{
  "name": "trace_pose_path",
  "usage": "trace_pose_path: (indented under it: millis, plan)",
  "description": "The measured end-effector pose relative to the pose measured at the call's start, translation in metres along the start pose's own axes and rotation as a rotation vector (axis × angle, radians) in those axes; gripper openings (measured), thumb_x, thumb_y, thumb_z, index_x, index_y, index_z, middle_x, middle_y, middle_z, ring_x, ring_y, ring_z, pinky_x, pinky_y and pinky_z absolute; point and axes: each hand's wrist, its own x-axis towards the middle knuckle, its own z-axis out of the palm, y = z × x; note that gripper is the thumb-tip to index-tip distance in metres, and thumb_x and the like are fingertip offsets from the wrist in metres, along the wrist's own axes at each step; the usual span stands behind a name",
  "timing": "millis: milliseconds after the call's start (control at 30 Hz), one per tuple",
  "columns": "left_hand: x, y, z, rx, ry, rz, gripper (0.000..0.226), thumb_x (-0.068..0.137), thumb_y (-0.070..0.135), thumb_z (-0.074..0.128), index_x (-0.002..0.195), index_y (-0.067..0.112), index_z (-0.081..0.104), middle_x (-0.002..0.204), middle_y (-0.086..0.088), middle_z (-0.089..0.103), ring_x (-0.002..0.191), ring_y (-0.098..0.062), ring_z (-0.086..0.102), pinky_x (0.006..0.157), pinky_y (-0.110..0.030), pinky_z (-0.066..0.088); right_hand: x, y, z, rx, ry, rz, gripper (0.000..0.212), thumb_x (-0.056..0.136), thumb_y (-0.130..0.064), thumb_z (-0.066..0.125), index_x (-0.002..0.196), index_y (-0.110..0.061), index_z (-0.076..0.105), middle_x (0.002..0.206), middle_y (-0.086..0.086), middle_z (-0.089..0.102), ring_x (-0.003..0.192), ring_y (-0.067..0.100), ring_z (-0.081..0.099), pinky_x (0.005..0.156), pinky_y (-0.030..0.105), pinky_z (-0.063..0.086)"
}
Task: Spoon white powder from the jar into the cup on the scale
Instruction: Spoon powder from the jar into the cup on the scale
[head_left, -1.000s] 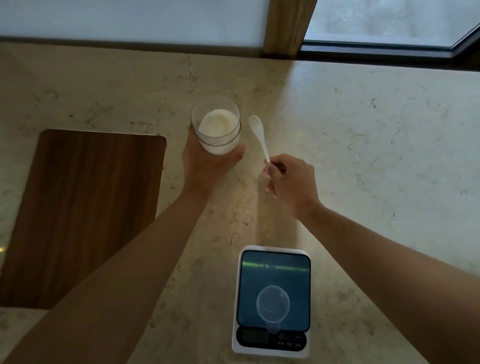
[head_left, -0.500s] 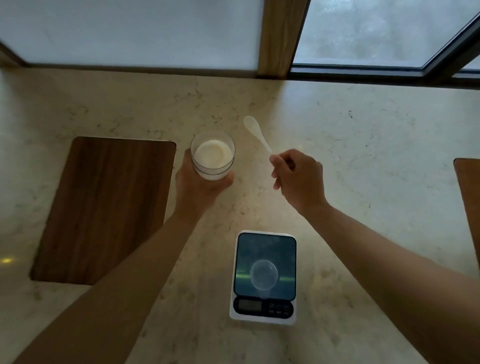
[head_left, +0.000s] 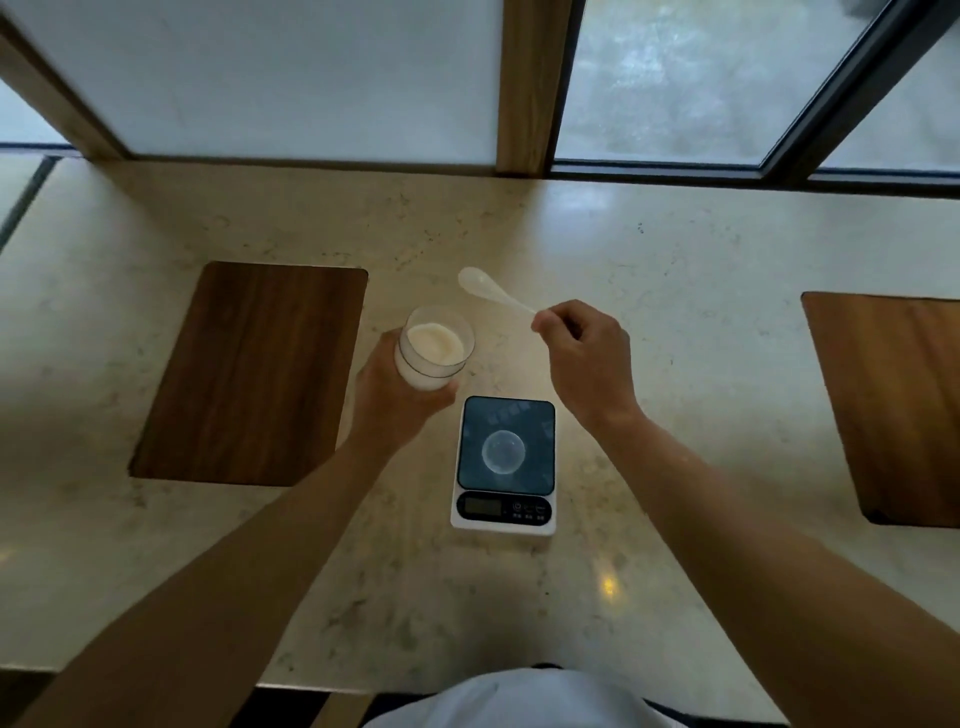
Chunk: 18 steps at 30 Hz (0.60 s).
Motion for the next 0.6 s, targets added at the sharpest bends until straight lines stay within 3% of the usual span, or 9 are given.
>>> trace_pose_path:
  millis: [200,333,400,467,600]
  plan:
    - [-0.035,0.009,-0.011,-0.007,-0.035,0.036,0.073,0.055,0.037,0.092,0.114,0.035,0.049,0.105,0.013,0.062,0.091,-0.002,0.060,0.072,-0.007,0.042,-0.063,0.004,-0.029,-0.047,-0.072,-0.067,0.019,0.096,-0.021,0.060,0.082,-0.015,0.072,0.069,-0.006,0.067,0.064,-0.001,0.059,0.054,0.005,0.043]
    - [-0.057,0.009,-0.018,0.017,-0.097,0.136,0.071,0.057,0.031,0.092,0.112,0.041,0.048,0.103,0.011,0.062,0.091,-0.001,0.058,0.076,-0.008,0.043,-0.091,0.020,-0.042,-0.135,-0.087,-0.071,0.019,0.095,-0.021,0.062,0.079,-0.014,0.071,0.068,-0.004,0.068,0.060,0.007,0.058,0.048,0.010,0.042]
    - [-0.067,0.007,-0.019,0.062,-0.130,0.163,0.067,0.057,0.031,0.092,0.111,0.034,0.052,0.102,0.011,0.061,0.090,-0.002,0.057,0.077,-0.009,0.042,-0.099,0.024,-0.043,-0.156,-0.086,-0.081,0.019,0.094,-0.020,0.063,0.078,-0.013,0.070,0.066,-0.005,0.066,0.057,0.005,0.055,0.046,0.009,0.040]
    - [-0.074,0.003,-0.018,0.072,-0.196,0.154,0.064,0.058,0.037,0.089,0.112,0.023,0.056,0.105,0.006,0.063,0.092,-0.008,0.059,0.079,-0.018,0.047,-0.105,0.024,-0.043,-0.189,-0.089,-0.092,0.020,0.094,-0.021,0.063,0.079,-0.012,0.071,0.064,-0.004,0.065,0.055,0.006,0.053,0.045,0.010,0.038]
    - [-0.083,-0.005,-0.014,0.104,-0.261,0.226,0.060,0.062,0.039,0.086,0.113,0.025,0.056,0.105,0.007,0.063,0.091,-0.008,0.059,0.079,-0.016,0.047,-0.108,0.021,-0.039,-0.220,-0.099,-0.119,0.019,0.094,-0.021,0.064,0.081,-0.009,0.072,0.062,-0.003,0.063,0.051,0.006,0.051,0.049,0.021,0.040]
